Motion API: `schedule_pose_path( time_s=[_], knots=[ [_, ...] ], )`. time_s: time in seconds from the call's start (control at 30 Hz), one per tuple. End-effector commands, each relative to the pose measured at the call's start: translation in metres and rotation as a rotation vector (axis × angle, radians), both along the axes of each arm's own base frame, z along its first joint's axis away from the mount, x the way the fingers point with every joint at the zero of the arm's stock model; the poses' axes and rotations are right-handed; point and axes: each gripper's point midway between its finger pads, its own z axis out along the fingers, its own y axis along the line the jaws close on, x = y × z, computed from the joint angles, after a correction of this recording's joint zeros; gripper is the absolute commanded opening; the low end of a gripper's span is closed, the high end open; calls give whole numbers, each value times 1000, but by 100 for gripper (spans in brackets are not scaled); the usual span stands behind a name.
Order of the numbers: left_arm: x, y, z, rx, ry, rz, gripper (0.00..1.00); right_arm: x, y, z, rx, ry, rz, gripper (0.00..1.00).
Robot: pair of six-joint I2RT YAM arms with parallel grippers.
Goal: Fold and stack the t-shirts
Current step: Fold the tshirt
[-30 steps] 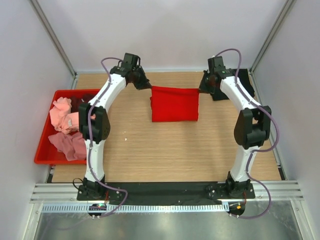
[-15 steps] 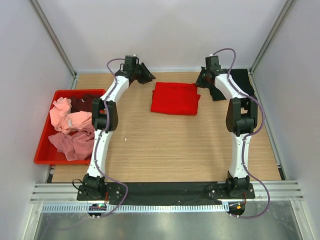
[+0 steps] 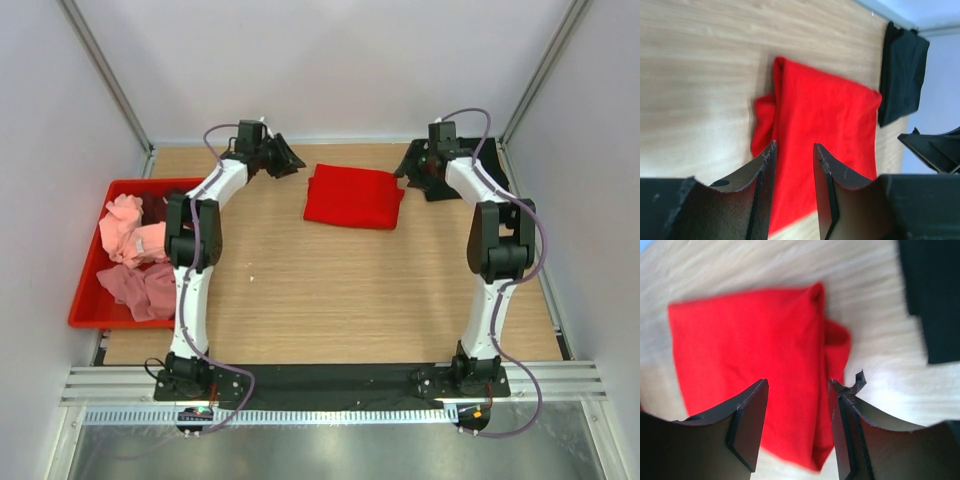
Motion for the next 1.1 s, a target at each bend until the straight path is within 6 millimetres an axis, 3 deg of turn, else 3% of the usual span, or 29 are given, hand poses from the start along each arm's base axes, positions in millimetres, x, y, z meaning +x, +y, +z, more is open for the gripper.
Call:
schedule_pose_path(
  time_s=[0.0, 0.13, 0.17, 0.33, 0.47, 0.6, 0.7, 0.8, 0.9, 0.97, 1.07],
  knots=[
    [-26, -7, 47, 37, -127, -72, 36, -27, 22, 40, 59, -65, 141, 57],
    [-52, -7, 21, 68, -65, -93, 35, -50, 25, 19, 55, -19, 201, 57],
    [-55, -9, 17, 72, -57, -99, 35, -56, 26, 4, 58, 10, 210, 57],
    [-69, -12, -13, 107, 4, -125, 36, -68, 36, -31, 109, 57, 271, 55],
    [-75, -5, -40, 157, 66, -121, 37, -87, 32, -60, 101, 109, 274, 43],
    [-80, 2, -66, 201, 118, -122, 36, -99, 29, -77, 103, 121, 273, 23],
    [-82, 1, -65, 200, 122, -128, 35, -100, 27, -79, 108, 117, 275, 23],
    [-86, 0, -48, 189, 99, -146, 35, -99, 25, -68, 108, 101, 271, 40],
    [-94, -3, -34, 174, 78, -172, 37, -100, 26, -45, 116, 77, 278, 53],
    [-99, -9, -31, 157, 65, -194, 39, -103, 27, -28, 125, 57, 275, 58],
    [-112, -23, -36, 143, 64, -252, 40, -116, 28, -25, 142, 71, 271, 62]
  ],
)
